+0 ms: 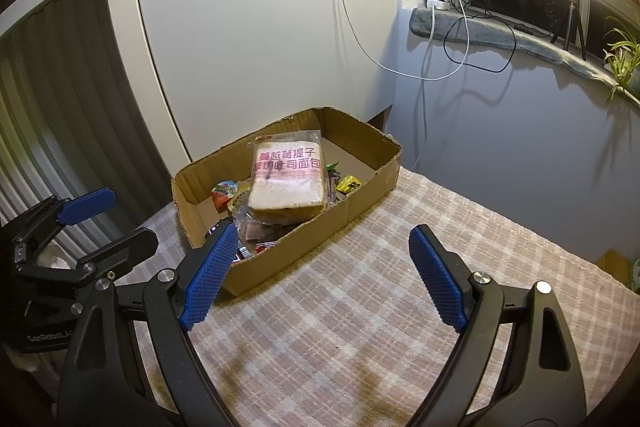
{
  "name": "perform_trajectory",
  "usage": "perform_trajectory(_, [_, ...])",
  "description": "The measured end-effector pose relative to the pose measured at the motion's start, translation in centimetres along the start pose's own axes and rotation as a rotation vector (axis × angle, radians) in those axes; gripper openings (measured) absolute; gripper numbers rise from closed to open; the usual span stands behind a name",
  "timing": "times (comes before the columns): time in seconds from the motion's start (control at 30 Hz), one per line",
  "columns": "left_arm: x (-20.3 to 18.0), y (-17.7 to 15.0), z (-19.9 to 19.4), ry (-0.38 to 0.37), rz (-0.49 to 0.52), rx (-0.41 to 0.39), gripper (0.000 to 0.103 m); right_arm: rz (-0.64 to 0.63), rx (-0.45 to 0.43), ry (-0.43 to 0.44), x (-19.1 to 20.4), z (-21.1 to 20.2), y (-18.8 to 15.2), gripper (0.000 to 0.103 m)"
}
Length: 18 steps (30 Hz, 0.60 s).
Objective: Organize snacks
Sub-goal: 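Open both tools and pull them back from the box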
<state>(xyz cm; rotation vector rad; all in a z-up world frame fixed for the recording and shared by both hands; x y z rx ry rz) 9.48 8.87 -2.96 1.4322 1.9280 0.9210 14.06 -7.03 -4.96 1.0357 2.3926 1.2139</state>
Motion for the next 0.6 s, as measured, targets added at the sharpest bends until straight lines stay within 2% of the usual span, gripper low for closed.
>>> perform_trajectory(0.6, [-0.19, 0.14, -0.39, -0.003, 0.003, -0.008, 0.081, 0.007, 0.006, -0.006, -0.24, -0.13, -0.47, 0.09])
Point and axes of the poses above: each gripper's, at about its wrist camera, not at the fingertips, and z roughly the way its jaws point, x to its left, y to its top, the point moved 4 cm from there along z, roughly the way its jaws point, and after that the axes turned 4 degrees about y, right-handed, at the moved point
